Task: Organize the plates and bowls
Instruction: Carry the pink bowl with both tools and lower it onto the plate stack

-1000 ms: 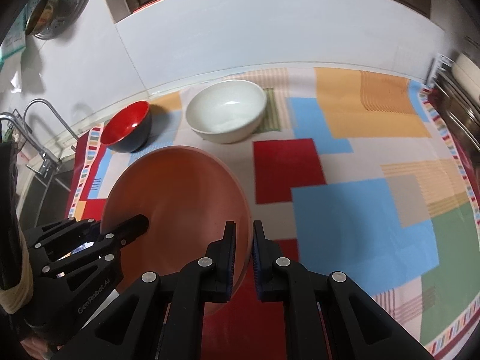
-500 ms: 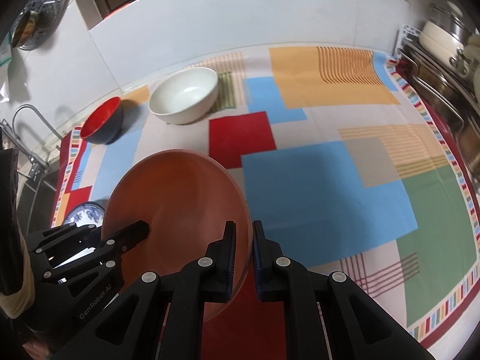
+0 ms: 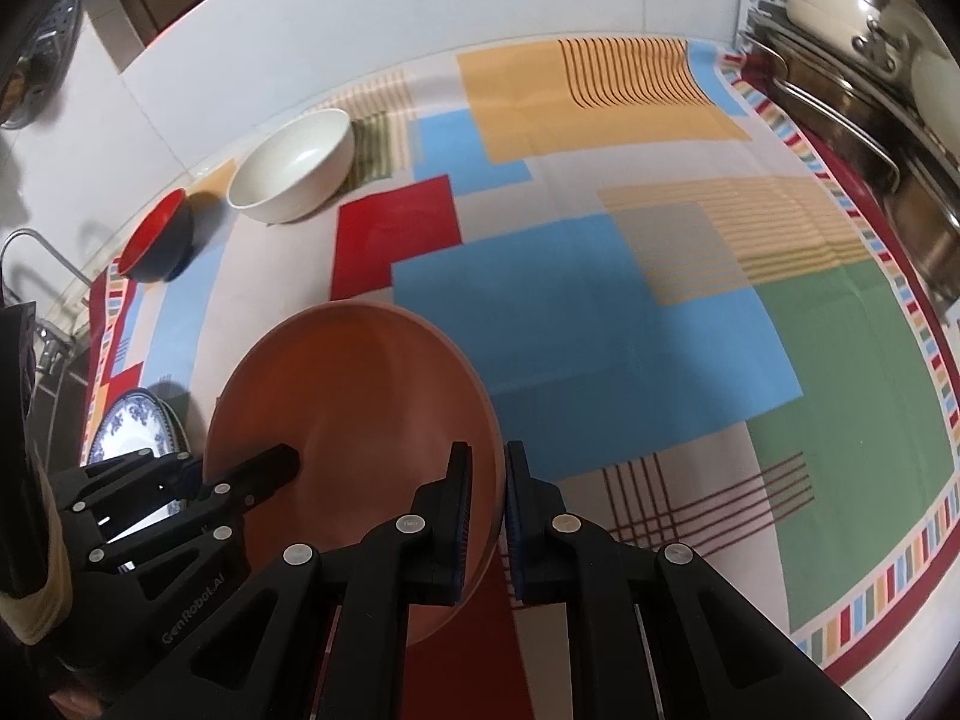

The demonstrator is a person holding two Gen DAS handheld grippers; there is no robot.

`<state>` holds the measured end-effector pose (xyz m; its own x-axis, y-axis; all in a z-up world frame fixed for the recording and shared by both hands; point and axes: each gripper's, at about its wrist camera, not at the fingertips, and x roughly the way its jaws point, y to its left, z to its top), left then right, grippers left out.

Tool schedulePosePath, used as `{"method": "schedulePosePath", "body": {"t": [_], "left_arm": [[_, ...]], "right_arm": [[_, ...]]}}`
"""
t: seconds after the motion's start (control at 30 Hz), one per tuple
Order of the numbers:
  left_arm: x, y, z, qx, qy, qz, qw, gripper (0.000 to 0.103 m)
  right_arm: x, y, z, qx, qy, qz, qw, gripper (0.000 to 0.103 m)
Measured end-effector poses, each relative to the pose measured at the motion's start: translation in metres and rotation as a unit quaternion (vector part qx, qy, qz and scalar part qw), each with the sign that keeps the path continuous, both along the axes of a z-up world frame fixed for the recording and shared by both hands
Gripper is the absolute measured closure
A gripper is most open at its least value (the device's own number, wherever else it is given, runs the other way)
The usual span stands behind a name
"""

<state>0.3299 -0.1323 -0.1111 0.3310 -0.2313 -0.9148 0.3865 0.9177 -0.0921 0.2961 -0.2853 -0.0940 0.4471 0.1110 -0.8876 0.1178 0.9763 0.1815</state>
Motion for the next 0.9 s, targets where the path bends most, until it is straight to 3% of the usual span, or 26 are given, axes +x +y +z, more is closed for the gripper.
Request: {"method": "schedulePosePath", "body": {"t": [0.9], "left_arm": [[0.001, -0.006, -0.01, 0.013, 0.004, -0.001, 0.9999, 0.086]], "right_arm": [[-0.004, -0.003, -0.012, 0.006, 0.021, -0.003, 1.0, 0.091]]}}
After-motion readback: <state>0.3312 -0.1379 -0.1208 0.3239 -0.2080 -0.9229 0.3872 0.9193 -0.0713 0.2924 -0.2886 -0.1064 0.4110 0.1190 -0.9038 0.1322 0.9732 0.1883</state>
